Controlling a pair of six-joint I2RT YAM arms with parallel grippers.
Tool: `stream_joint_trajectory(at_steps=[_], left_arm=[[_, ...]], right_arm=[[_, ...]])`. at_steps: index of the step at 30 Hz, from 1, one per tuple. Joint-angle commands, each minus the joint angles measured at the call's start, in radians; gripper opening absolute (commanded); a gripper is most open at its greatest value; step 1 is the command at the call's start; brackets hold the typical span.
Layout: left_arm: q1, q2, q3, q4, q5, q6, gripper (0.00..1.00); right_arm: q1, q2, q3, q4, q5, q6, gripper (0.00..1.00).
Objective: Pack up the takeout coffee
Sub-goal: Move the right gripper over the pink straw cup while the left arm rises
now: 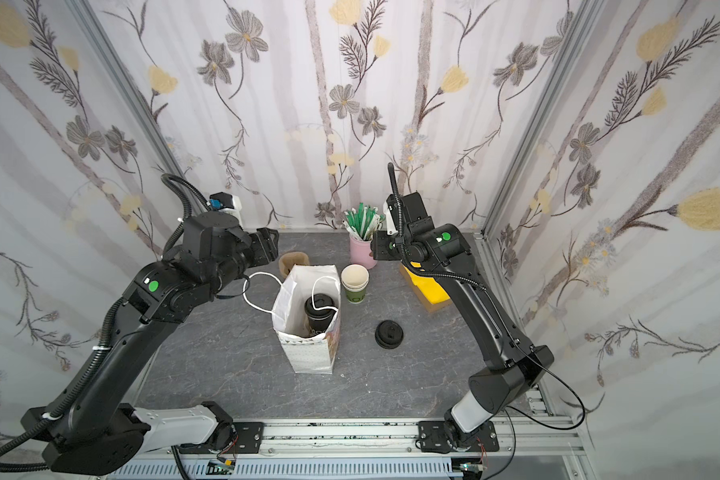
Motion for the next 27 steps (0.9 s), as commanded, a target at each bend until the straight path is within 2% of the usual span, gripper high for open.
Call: stream_joint_trajectory(at_steps=[1,2,5,10,13,14,16,18,22,27], left_arm=[[0.000,0.020,0.100,0.040,-0.003,0.019,0.64],[0.000,0.013,0.098,0.046,0.002,-0.018,0.65],[-0.001,0.003,0.059,0.048,0.034,0.015,0.62],[-0.001,0.000,0.047,0.056,0.001,-0.064,0.62],[-0.001,0.026,0.031,0.058,-0.028,0.038,0.62],[-0.002,0.030,0.035,0.058,-0.039,0.030,0.62],[0.000,0.025,0.036,0.075,-0.055,-0.027,0.62],[0.002,0.039,0.024,0.093,-0.067,-0.006,0.59],[0.007,0.144,0.051,0.096,-0.102,0.052,0.61],[0.041,0.358,0.256,0.099,0.025,0.100,0.61]], right_arm=[[-0.016,-0.057,-0.045,0.137,-0.053,-0.095,0.47],[-0.029,-0.068,-0.076,0.169,-0.062,-0.101,0.45],[-0.046,-0.109,-0.204,0.302,-0.074,-0.130,0.42],[-0.044,-0.207,-0.327,0.342,-0.163,-0.127,0.40],[-0.047,-0.278,-0.529,0.521,-0.176,-0.125,0.42],[-0.049,-0.278,-0.538,0.568,-0.184,-0.113,0.42],[-0.052,-0.241,-0.472,0.579,-0.220,-0.090,0.40],[-0.051,-0.200,-0.431,0.605,-0.251,-0.091,0.38],[-0.066,-0.123,-0.381,0.651,-0.215,-0.104,0.36],[-0.112,0.015,-0.263,0.653,-0.217,-0.092,0.34]])
